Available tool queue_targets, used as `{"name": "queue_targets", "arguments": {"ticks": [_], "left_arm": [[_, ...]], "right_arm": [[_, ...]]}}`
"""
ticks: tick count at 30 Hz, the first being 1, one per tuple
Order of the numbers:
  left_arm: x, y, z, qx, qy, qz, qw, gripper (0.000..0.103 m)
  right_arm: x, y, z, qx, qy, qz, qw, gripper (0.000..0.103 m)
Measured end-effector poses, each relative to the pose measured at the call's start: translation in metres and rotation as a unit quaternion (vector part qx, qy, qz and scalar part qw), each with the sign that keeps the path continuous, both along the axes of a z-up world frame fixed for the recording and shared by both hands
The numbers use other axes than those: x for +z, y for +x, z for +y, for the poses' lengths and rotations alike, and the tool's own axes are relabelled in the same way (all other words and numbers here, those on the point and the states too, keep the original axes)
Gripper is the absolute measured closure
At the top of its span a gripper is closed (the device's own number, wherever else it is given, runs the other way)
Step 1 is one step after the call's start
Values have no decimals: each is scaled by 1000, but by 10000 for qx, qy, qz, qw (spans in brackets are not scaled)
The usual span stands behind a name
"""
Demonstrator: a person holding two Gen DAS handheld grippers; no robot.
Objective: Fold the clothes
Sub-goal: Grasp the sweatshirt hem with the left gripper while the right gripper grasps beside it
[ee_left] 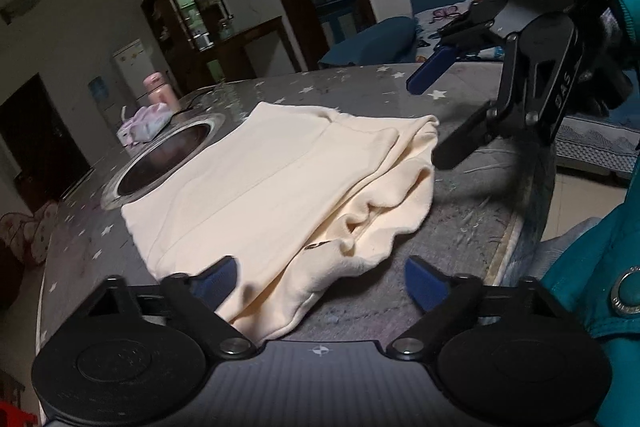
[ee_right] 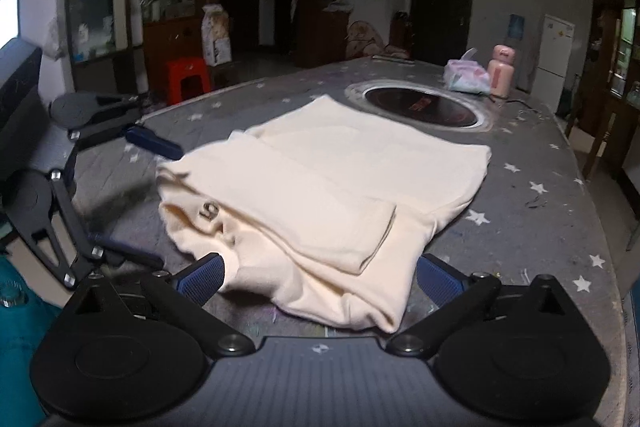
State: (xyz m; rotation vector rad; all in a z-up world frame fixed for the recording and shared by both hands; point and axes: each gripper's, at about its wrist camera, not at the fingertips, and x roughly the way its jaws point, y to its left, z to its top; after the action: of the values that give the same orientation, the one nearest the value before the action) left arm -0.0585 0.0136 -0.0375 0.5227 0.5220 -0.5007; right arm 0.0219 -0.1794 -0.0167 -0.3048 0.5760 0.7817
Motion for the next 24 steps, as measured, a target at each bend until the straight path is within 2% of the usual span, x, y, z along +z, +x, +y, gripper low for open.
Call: {"name": "queue_targets", "arguments": {"ticks": [3,5,6,8,14,17,18,19,20,22,24], "left_arm": [[-1,2,0,-110,-15,20,9999,45],[1,4,0,-146,-79,85,9998,73],[1,6,0,-163,-112,118,9997,79],[6,9,2,-146,-218,113,9996,83],[30,34,12,29,-726,134,9973,84],[33,48,16,92,-885,259,9957,84],[32,50,17,104,-908,299,9954,84],[31,52,18,130,-901,313,9954,84],[30,52,18,133,-887,331,9954,83],[28,47,18,110,-857,343,9957,80],[25,41,19,78,-797,304,9963,75]], "right_arm": [[-3,-2,2,137,-320,-48,9994,0],[-4,-6,5,248,-465,-93,9986,1],[-4,-7,6,310,-537,-134,9980,2],[-6,-10,10,442,-697,-239,9963,8],[-11,-13,26,879,-1124,-692,9873,24],[-12,-8,35,997,-1117,-780,9856,36],[-13,-3,38,1010,-1090,-714,9863,50],[-13,1,40,1013,-1055,-663,9870,56],[-12,4,41,1012,-1024,-641,9875,58],[-11,11,42,1020,-986,-548,9884,77],[-9,17,42,1010,-871,-322,9905,85]]}}
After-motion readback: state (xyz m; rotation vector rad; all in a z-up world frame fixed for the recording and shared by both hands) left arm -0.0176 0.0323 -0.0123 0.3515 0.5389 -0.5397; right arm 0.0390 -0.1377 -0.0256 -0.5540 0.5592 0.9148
